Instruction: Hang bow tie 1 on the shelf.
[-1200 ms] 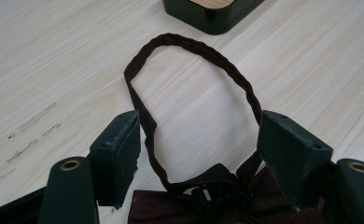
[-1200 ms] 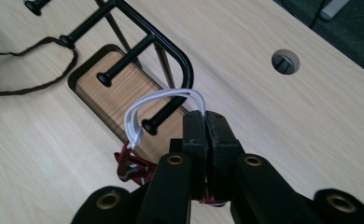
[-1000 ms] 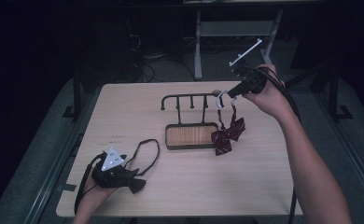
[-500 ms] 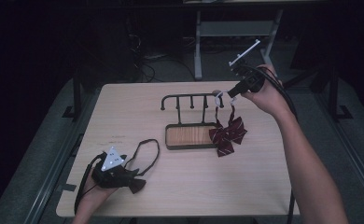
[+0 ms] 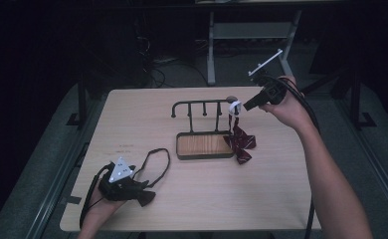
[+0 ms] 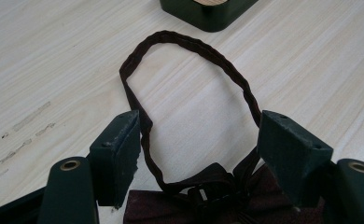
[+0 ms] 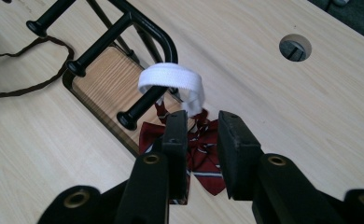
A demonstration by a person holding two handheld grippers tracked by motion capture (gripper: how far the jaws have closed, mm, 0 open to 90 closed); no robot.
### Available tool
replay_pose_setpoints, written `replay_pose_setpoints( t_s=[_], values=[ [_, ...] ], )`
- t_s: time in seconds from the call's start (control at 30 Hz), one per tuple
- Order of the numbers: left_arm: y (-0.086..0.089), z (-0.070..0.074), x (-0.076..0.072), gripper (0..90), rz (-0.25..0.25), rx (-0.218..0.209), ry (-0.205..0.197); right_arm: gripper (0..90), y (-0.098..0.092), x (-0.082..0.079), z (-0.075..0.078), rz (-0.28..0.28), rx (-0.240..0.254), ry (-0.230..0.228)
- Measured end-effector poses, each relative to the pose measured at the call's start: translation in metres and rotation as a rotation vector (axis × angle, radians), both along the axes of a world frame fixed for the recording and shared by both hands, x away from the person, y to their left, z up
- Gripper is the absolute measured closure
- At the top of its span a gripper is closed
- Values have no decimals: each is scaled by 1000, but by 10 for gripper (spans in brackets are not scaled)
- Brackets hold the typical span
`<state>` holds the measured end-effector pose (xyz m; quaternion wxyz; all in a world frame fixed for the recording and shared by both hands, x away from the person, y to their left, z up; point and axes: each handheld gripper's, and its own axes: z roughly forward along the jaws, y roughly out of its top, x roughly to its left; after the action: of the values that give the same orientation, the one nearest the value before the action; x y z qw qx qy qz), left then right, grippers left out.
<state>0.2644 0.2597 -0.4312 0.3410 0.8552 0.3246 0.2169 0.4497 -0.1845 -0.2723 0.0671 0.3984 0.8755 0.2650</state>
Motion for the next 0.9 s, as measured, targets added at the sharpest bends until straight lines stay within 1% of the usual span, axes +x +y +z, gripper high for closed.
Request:
replay_pose_setpoints(
  t_s=[0.17,0.53,0.7,0.77,0.9],
  values=[
    [0,0,0,307,0,4,0,712,-4,-4,-2,1,19,2],
    [-1,0,0,306,0,5,-4,693,-15,-13,-13,0,42,10],
    [-1,-1,0,306,1,5,-1,688,-20,-20,-18,4,53,13],
    [-2,-1,0,306,4,-2,0,687,-21,-23,-22,6,54,17],
    [-1,-1,0,306,2,6,2,685,-23,-26,-28,7,62,21]
  ],
)
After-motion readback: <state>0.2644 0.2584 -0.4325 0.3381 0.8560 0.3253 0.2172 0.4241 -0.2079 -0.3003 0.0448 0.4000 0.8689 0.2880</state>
